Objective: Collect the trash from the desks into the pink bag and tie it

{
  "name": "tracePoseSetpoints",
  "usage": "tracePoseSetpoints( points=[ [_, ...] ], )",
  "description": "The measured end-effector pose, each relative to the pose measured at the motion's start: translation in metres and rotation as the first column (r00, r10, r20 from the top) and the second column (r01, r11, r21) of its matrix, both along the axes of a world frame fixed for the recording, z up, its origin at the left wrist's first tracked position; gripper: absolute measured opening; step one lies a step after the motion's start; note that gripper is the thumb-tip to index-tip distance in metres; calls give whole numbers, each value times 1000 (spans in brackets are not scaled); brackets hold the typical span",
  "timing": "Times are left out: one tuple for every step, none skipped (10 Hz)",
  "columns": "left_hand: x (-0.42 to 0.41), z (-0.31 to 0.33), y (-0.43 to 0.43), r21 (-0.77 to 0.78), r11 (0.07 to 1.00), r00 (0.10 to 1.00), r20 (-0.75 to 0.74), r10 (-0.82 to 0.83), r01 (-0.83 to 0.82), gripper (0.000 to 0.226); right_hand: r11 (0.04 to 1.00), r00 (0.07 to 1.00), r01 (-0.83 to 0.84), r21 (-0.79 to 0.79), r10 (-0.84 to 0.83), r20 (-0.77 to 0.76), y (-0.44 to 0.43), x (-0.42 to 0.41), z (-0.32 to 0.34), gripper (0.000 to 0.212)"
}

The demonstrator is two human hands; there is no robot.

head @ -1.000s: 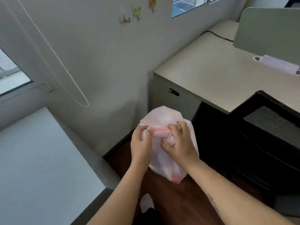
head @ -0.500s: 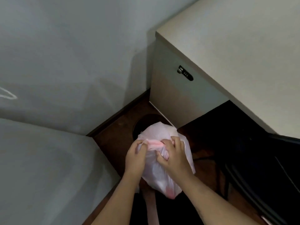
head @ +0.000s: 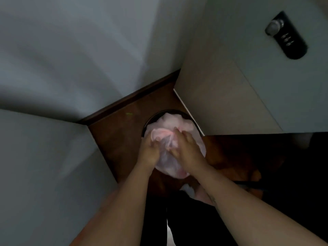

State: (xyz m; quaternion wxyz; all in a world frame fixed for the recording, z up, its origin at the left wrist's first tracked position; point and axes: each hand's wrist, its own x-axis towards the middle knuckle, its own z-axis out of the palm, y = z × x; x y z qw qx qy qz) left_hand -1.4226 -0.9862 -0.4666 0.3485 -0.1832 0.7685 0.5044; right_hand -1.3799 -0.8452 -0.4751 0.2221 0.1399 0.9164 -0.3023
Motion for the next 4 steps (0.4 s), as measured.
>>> tracePoseSetpoints(
  points=[
    [0,-35,-14,-104,990,995,-30,-97,94,38,981,972,-160,107,138,191,7,-3,-33,70],
    [-7,-31,-21,-173,973,987,-15,-159,154,41,977,912,-179,111,123,393,16,-9,-38,61],
    [-14,-18,-28,-196,961,980,-6,-200,195,37,988,924,-139,61,107,367,18,-16,-14,55],
    [-20,20,-32,-216,948,972,22,-234,233,34,990,909,-142,-2,131,396,18,-22,29,53]
  ],
)
